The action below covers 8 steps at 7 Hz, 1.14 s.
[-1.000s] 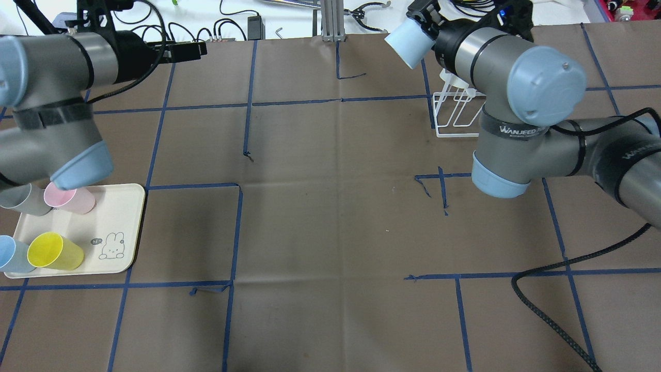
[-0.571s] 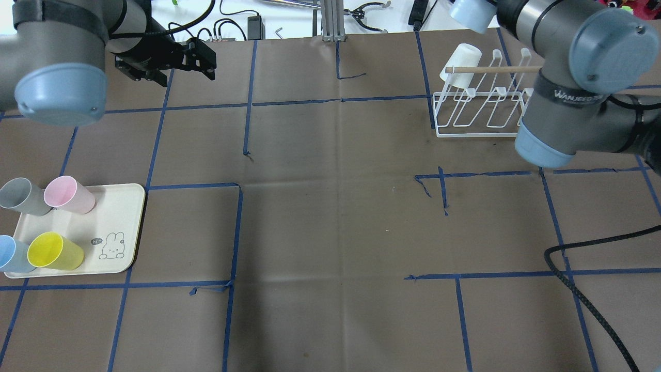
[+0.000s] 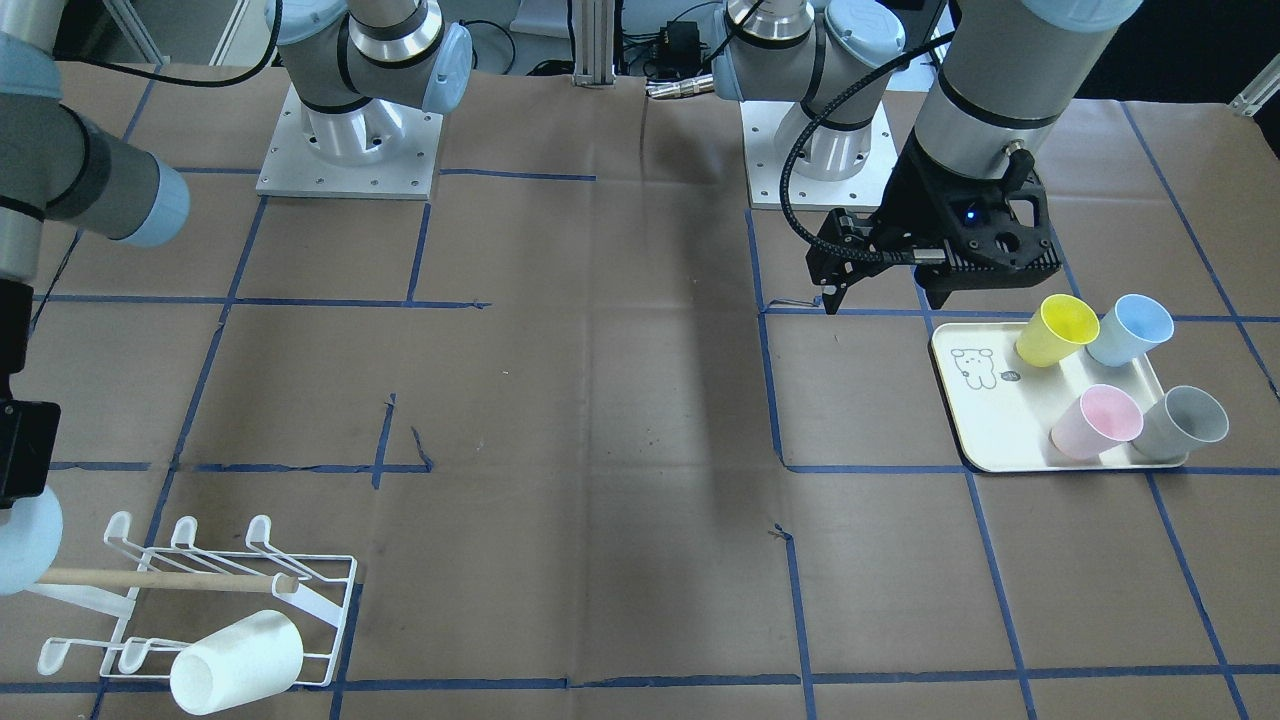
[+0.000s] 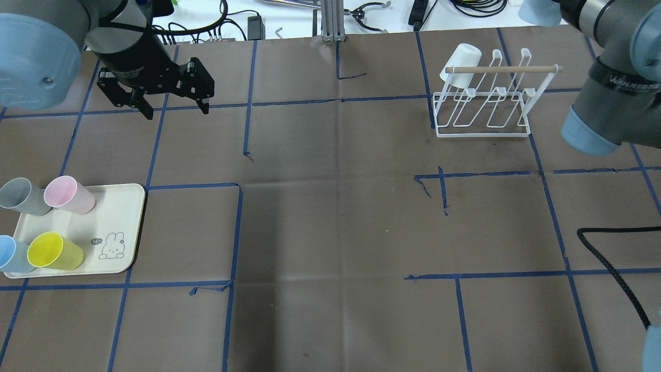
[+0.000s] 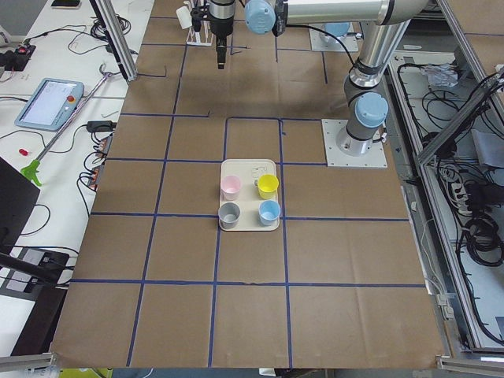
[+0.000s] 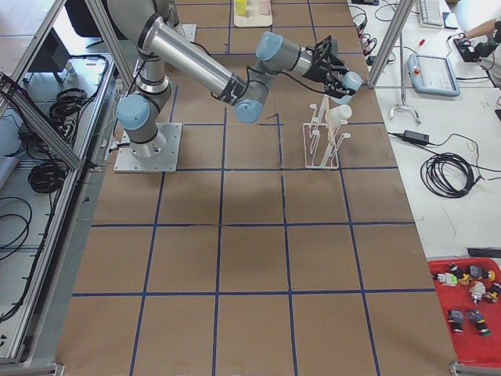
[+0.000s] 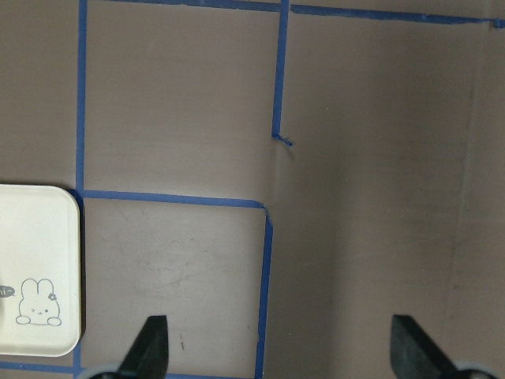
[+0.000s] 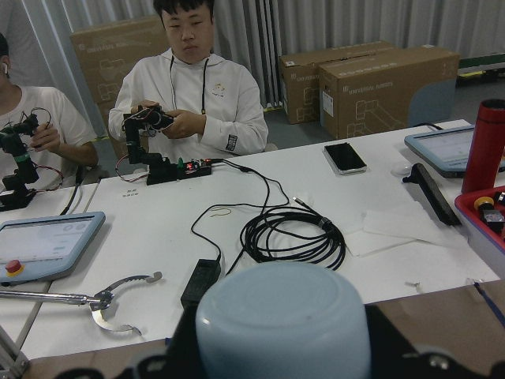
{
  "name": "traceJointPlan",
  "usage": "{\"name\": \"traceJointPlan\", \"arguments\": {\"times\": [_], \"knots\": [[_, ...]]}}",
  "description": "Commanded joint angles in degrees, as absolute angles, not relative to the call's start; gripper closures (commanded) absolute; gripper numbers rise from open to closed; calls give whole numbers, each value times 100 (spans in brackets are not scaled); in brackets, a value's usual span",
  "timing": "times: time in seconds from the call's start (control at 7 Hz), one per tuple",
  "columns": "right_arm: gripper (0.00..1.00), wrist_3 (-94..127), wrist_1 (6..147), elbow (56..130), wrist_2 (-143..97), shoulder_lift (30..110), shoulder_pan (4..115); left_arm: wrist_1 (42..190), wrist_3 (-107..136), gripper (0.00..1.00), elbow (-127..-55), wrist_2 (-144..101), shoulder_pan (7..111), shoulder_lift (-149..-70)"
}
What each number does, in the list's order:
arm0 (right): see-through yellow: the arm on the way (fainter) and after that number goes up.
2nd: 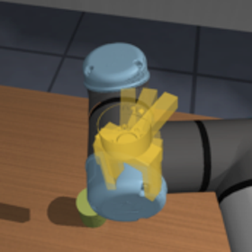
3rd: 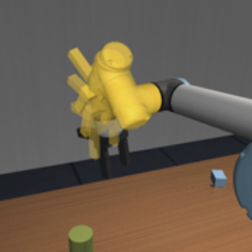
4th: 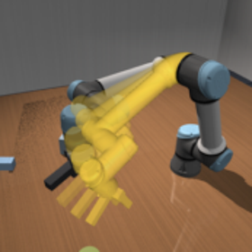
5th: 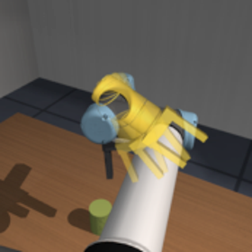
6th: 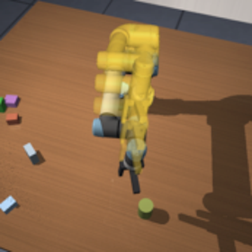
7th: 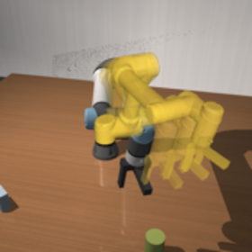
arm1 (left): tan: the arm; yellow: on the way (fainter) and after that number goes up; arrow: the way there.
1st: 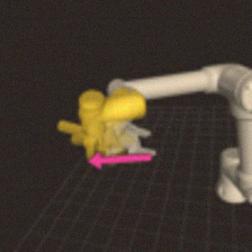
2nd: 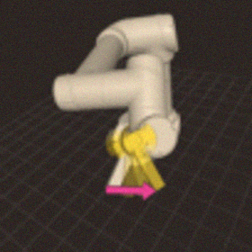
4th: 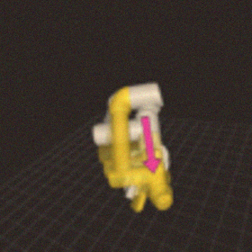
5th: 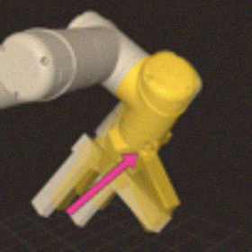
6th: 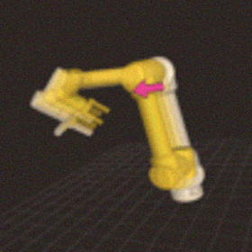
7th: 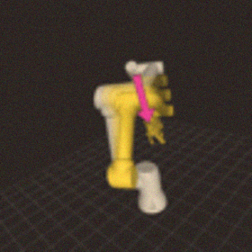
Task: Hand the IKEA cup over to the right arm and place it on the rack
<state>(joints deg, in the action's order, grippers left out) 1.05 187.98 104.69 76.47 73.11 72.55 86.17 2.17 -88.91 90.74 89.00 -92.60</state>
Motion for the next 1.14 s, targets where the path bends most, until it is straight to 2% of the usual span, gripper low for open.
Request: {"name": "traceJointPlan", "arguments": {"times": [0.0, 0.43, 1.0], "knots": [[93, -70, 19351, 10030, 7629, 6560, 7216, 8570, 9, 0, -9035, 9088, 8868, -9124], [93, -79, 19749, 9967, 7620, 5961, 7067, 8569, -17, 0, -9053, 9088, 8859, -9114], [93, -79, 19968, 9949, 7664, 5670, 7049, 8569, -18, 0, -9053, 9079, 8859, -9114]]}}
